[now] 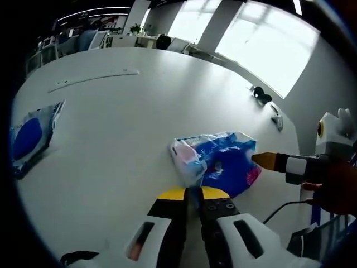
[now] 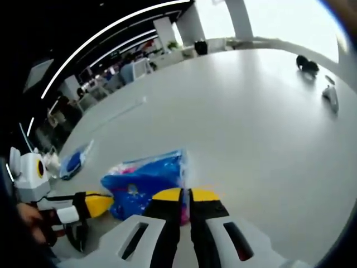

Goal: Arrange the tabletop items into an orderly group along one side of the table until the central work area is clear of visible clutter.

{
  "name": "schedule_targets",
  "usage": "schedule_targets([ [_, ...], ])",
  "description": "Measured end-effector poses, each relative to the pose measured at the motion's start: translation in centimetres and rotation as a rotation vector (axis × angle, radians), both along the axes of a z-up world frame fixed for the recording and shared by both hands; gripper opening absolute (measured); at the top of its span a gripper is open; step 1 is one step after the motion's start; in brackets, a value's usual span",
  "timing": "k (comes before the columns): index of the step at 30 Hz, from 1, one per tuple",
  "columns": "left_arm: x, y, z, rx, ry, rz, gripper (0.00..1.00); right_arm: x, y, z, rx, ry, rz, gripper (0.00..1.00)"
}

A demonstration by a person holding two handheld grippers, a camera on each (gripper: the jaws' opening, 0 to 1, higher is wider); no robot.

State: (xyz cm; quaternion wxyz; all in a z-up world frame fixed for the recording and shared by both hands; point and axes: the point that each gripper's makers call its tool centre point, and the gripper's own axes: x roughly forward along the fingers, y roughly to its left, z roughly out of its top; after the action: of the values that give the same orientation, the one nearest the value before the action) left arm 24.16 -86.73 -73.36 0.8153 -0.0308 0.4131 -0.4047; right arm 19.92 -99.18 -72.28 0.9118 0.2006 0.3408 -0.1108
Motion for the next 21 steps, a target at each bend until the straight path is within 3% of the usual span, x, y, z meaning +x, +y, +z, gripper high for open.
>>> schedule_targets([
  [21,1.2,2.2,1.0,-0.002,0.002,0.039,0.01,1.8,2.0,1.1,0.029,-0.034,0.022,0.00],
])
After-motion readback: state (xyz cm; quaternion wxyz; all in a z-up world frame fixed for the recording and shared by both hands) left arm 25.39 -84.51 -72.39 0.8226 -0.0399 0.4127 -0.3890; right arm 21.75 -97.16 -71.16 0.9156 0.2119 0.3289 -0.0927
